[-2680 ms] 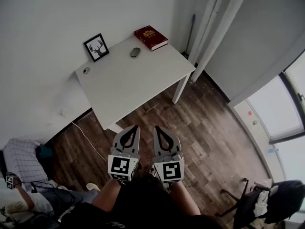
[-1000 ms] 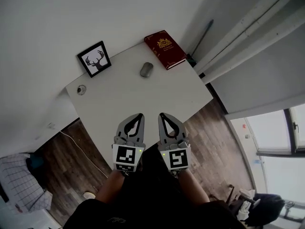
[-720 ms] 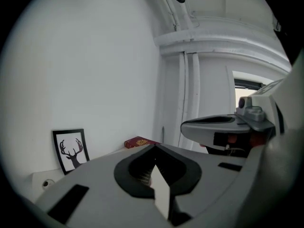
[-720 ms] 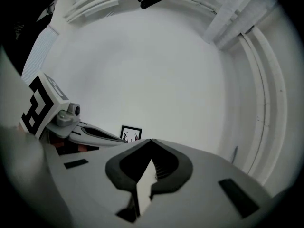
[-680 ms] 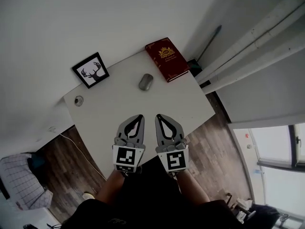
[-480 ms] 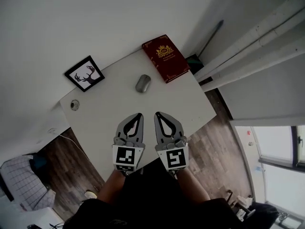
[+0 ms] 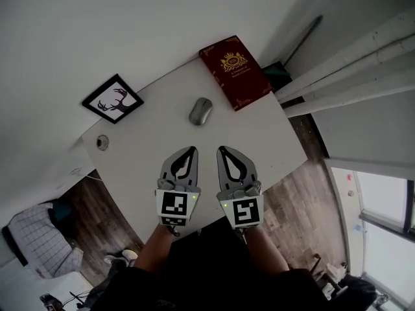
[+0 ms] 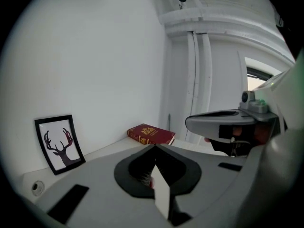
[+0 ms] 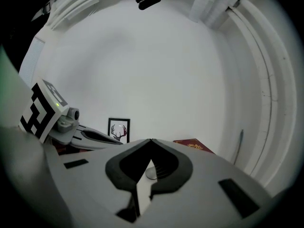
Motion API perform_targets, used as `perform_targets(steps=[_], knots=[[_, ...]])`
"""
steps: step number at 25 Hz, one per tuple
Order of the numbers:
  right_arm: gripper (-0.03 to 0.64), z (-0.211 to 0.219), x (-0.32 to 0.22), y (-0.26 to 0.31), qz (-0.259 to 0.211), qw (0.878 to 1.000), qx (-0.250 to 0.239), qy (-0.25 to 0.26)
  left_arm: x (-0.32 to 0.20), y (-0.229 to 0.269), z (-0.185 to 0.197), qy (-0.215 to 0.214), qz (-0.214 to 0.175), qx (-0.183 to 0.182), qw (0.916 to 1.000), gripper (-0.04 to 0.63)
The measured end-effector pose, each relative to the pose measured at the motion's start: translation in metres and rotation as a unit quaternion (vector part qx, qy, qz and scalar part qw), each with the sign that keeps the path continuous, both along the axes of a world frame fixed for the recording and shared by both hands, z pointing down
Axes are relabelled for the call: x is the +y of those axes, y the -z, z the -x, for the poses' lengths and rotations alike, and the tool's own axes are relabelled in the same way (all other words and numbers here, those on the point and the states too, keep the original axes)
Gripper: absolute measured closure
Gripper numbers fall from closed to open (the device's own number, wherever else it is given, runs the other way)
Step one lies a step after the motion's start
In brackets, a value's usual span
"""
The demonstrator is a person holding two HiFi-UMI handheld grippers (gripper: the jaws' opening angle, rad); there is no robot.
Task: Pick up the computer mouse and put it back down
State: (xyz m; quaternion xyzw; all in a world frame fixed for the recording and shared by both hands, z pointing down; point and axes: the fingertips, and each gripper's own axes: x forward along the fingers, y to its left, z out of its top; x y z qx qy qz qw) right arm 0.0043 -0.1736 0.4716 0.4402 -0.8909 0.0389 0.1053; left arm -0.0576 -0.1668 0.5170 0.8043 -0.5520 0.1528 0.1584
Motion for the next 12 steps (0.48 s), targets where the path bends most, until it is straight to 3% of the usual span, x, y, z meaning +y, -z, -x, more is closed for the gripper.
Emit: perform_targets(steps=[12], knots=[[0.598,-0.008,-0.012,-0.025,0.030,1.000,0.000,-0.003,-0.031,-0.053,0.008,0.024,0.063,-0.032,0.9972,0.594]])
